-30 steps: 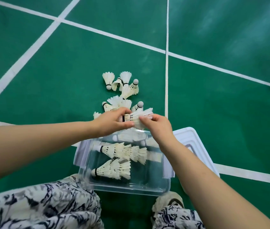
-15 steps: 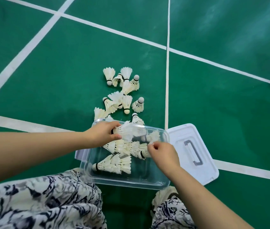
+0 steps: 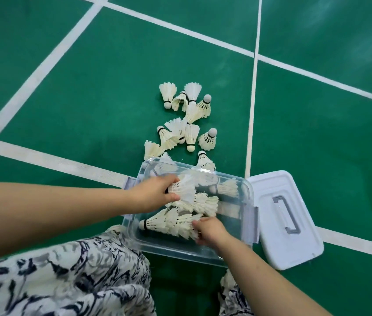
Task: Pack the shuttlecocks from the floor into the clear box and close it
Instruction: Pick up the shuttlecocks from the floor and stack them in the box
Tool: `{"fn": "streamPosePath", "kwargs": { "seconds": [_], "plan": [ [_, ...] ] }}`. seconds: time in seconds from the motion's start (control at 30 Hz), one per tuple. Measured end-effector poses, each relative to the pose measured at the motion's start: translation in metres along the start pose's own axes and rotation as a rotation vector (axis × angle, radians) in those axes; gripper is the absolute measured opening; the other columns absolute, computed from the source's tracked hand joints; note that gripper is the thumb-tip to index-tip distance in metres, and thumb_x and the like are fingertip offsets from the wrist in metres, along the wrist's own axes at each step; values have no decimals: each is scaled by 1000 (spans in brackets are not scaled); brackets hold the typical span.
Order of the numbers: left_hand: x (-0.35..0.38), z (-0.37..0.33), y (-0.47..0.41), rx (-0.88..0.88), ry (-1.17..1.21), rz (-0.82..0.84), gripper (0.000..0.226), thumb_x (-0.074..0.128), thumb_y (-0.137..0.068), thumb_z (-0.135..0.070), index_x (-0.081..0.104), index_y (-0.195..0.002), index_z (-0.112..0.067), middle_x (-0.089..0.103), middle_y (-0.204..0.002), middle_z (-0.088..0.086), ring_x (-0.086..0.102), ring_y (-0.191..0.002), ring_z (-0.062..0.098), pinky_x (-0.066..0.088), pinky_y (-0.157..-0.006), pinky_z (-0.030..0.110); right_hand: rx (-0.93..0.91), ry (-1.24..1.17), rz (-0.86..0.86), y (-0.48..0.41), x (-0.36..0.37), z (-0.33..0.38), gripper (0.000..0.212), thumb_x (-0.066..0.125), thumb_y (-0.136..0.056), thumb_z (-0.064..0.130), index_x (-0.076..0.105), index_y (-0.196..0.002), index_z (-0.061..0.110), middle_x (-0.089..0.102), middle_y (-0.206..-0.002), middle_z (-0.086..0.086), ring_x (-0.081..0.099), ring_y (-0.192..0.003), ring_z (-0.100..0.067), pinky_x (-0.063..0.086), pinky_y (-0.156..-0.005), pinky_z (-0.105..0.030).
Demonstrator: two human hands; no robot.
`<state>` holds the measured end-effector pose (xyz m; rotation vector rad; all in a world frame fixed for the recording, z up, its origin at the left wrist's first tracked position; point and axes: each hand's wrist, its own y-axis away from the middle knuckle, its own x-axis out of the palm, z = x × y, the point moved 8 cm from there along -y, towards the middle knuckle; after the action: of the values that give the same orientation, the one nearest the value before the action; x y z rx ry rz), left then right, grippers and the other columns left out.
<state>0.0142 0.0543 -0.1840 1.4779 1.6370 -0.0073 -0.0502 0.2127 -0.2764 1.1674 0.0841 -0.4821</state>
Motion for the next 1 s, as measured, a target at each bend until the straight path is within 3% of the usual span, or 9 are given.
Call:
{"fn": "streamPosePath", "kwargs": {
  "seconds": [0.17,0.27,0.33,0.4,0.5,0.57,0.7,0.83,1.0],
  "plan": [
    [10,2,-3,-14,-36,75,50,49,-92,-36,33,-138,-20,59,-119,7,51,-92,19,36,-76,25,86,-207,27,-14,1,-19,17,55,-91,15,51,-75,18,53,-74,1,53,-64,-11,51,-60,-23],
    [14,3,-4,-18,-40,100,52,50,-92,-35,32,-138,-19,58,-125,7,55,-106,23,38,-80,26,108,-228,35,-11,2,-21,11,55,-91,14,49,-101,17,55,-76,-1,53,-67,-12,50,-48,-20],
    [16,3,-5,-22,-47,106,51,51,-91,-34,33,-137,-19,58,-126,7,55,-108,23,41,-84,28,85,-197,-6,-8,-4,-15,16,55,-91,16,53,-107,16,56,-77,-3,52,-65,-13,45,-51,-23],
    [18,2,-5,-31,-62,115,51,51,-91,-34,33,-137,-18,57,-127,8,55,-110,24,42,-88,30,24,-46,-55,0,-16,-2,12,55,-91,23,60,-98,14,57,-80,-3,50,-65,-15,42,-59,-26],
    [22,0,-4,-45,-78,138,53,50,-91,-36,32,-137,-18,55,-130,8,53,-112,24,41,-88,30,-52,275,-110,22,-36,23,29,48,-93,36,61,-100,12,63,-100,-9,55,-83,-23,44,-76,-30],
    [24,-4,-3,-44,-89,146,54,51,-91,-38,32,-137,-18,54,-131,8,53,-113,24,42,-90,30,-131,317,-201,40,-52,43,39,43,-95,41,65,-107,11,66,-110,-9,59,-93,-24,44,-81,-30],
    [20,-24,-2,-5,-119,100,57,52,-90,-39,31,-139,-19,54,-132,7,53,-115,23,42,-92,31,-343,84,-216,81,-57,83,39,49,-91,47,70,-97,16,67,-91,1,59,-88,-15,44,-79,-28],
    [18,-42,0,56,-104,69,55,52,-90,-39,32,-137,-18,57,-126,9,53,-100,19,43,-85,30,-435,194,-240,99,-51,96,26,59,-87,36,60,-65,22,57,-59,5,49,-55,-6,38,-52,-22],
    [18,-43,3,87,-89,73,52,55,-88,-38,35,-133,-22,59,-125,3,56,-111,20,46,-96,32,-420,183,-319,102,-65,88,22,58,-86,29,60,-66,19,57,-60,4,47,-56,-10,35,-52,-25]
  ]
}}
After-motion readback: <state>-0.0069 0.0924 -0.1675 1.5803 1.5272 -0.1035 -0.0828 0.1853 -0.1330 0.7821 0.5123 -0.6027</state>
